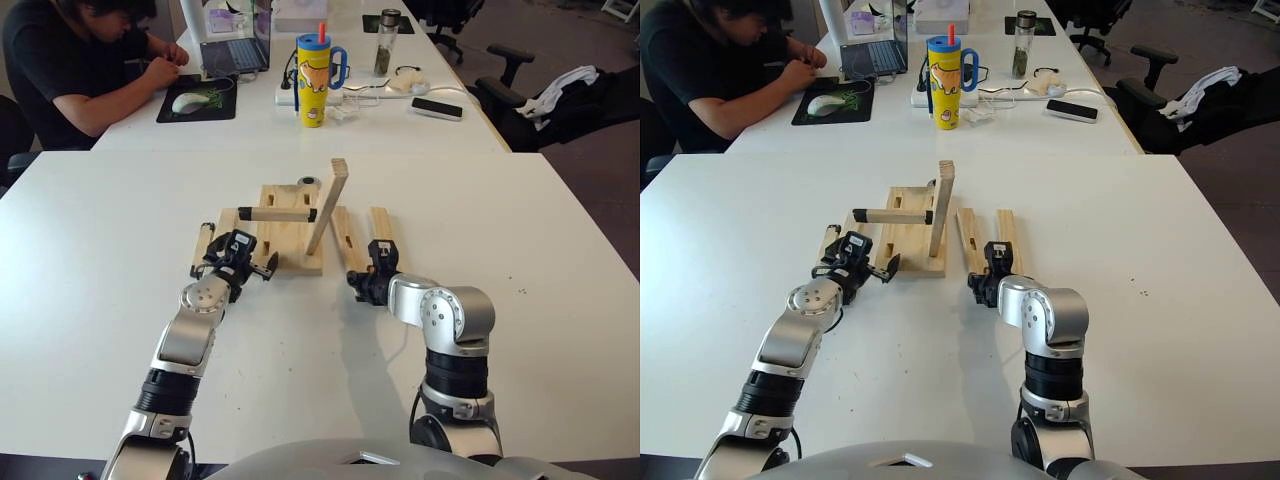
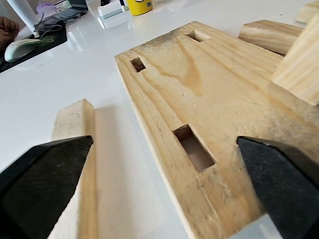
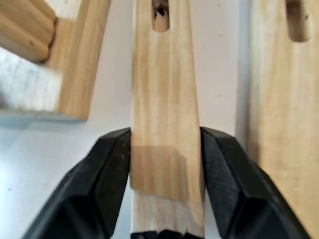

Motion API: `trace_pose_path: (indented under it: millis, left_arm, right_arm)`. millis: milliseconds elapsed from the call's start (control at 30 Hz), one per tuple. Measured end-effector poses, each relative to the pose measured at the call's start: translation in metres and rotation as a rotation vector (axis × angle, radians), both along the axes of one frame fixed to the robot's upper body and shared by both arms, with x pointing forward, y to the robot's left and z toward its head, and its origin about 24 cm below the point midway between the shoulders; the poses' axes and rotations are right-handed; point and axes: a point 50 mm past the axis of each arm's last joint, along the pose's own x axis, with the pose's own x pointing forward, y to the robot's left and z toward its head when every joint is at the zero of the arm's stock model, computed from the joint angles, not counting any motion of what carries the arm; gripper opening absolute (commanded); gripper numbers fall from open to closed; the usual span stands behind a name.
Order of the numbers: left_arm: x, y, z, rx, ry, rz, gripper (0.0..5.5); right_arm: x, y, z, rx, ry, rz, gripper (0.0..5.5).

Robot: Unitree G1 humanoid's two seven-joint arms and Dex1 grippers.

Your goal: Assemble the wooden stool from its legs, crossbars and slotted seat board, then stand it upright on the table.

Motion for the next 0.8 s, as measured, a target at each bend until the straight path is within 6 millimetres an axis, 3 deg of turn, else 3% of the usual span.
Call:
trace_pose_path:
  millis: [367,600,800]
  left_arm:
    - [-0.004,-0.007,-0.001,-0.066,0.064,-0.061,5.40]
    - [-0.006,-0.002,-0.004,-0.177,0.046,0.004,5.40]
    - [-0.005,0.004,-0.005,-0.171,0.023,0.005,5.40]
  right_arm:
    - [0.018,-0.002,0.027,0.074,-0.245,-0.005,2.08]
    - [0.022,-0.020,0.026,0.115,-0.358,-0.057,2.08]
    - [0.020,-0.025,0.014,0.107,-0.315,-0.033,2.08]
